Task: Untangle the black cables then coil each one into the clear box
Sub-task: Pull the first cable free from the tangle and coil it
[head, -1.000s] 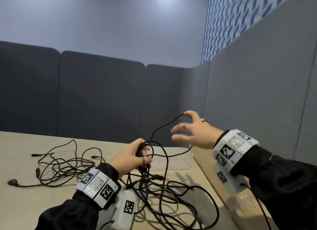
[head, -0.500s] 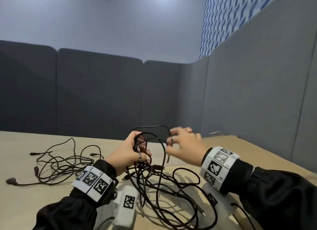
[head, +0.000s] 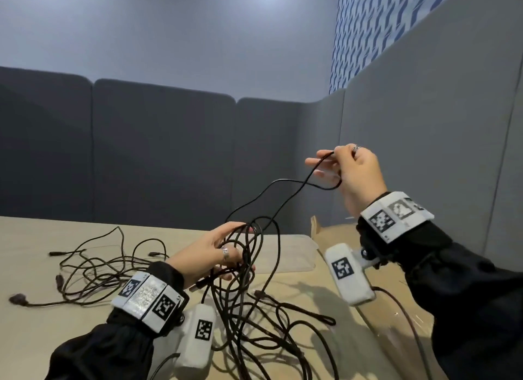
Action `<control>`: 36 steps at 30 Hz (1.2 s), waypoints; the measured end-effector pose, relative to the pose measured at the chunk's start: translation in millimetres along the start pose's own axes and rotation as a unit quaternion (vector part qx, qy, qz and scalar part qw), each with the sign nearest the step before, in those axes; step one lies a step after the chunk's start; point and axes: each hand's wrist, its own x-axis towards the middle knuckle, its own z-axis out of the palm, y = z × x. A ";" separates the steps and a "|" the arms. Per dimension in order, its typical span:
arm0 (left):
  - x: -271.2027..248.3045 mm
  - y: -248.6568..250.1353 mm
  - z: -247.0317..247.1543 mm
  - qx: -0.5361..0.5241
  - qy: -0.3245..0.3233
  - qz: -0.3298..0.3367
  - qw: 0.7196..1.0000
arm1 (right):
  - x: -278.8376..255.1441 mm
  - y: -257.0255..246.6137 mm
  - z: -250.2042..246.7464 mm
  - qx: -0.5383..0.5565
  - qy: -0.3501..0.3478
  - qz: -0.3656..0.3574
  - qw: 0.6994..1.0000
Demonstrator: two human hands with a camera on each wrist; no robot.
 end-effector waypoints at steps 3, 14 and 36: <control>2.8 -1.7 0.8 -0.025 0.031 -0.005 0.999 | -6.1 -6.5 2.0 0.125 -0.091 0.071 0.985; 3.8 1.9 9.7 -0.093 0.053 -0.064 0.992 | -27.7 5.5 -1.0 -0.606 -0.426 -0.090 0.666; 2.2 10.3 -3.6 0.137 0.162 0.042 0.976 | -20.3 5.8 0.7 -0.042 -0.076 0.164 0.983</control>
